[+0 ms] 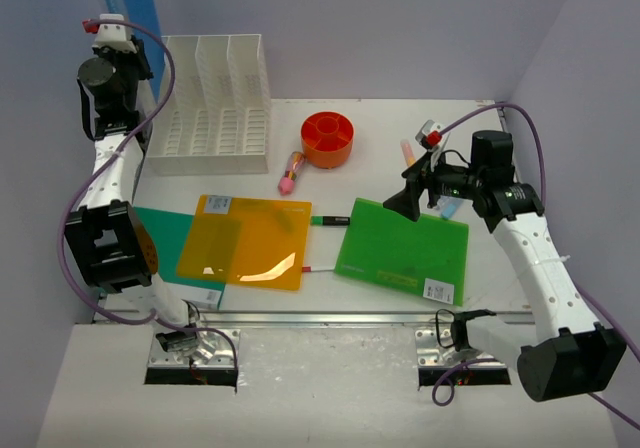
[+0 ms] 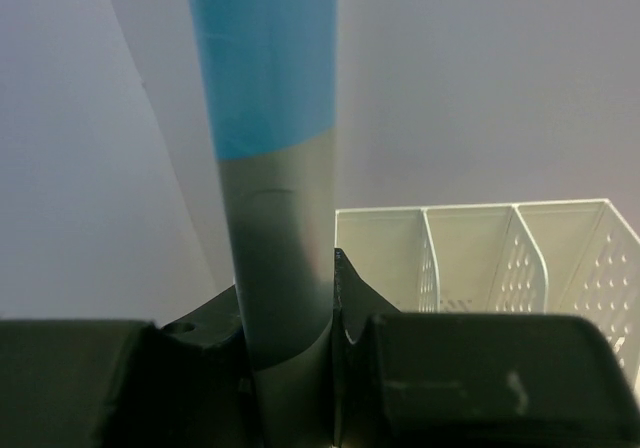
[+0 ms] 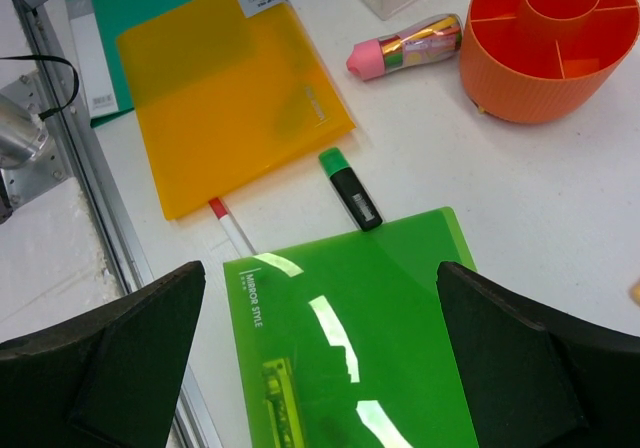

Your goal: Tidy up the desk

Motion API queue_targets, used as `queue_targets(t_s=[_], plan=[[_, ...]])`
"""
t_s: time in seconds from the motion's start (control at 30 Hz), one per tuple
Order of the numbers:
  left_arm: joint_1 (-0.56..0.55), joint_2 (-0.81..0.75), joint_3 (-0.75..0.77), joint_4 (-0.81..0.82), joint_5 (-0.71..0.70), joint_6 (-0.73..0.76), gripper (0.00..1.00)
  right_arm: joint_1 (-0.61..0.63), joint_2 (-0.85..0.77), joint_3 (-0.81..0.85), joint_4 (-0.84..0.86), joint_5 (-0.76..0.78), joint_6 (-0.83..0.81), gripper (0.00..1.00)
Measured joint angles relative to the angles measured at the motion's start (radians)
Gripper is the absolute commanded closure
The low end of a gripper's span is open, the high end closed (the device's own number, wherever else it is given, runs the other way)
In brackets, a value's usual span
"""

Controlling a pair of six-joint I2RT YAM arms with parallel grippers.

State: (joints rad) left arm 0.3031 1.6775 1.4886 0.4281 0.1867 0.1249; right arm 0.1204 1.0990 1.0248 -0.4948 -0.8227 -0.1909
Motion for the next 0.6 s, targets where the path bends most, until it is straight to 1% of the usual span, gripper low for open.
queue_targets(t_s=[0.2,0.6], plan=[[0.0,0.004,-0.109,0.046,-0.015,0.0,1.0,0.0,0.015,0.0,0.001,0.0,0.0,0.01],[0.0,0.033,-0.275,0.251,-0.022,-0.02,1.0,0.0,0.038,-0.002,0.0,0.0,0.0,0.01]])
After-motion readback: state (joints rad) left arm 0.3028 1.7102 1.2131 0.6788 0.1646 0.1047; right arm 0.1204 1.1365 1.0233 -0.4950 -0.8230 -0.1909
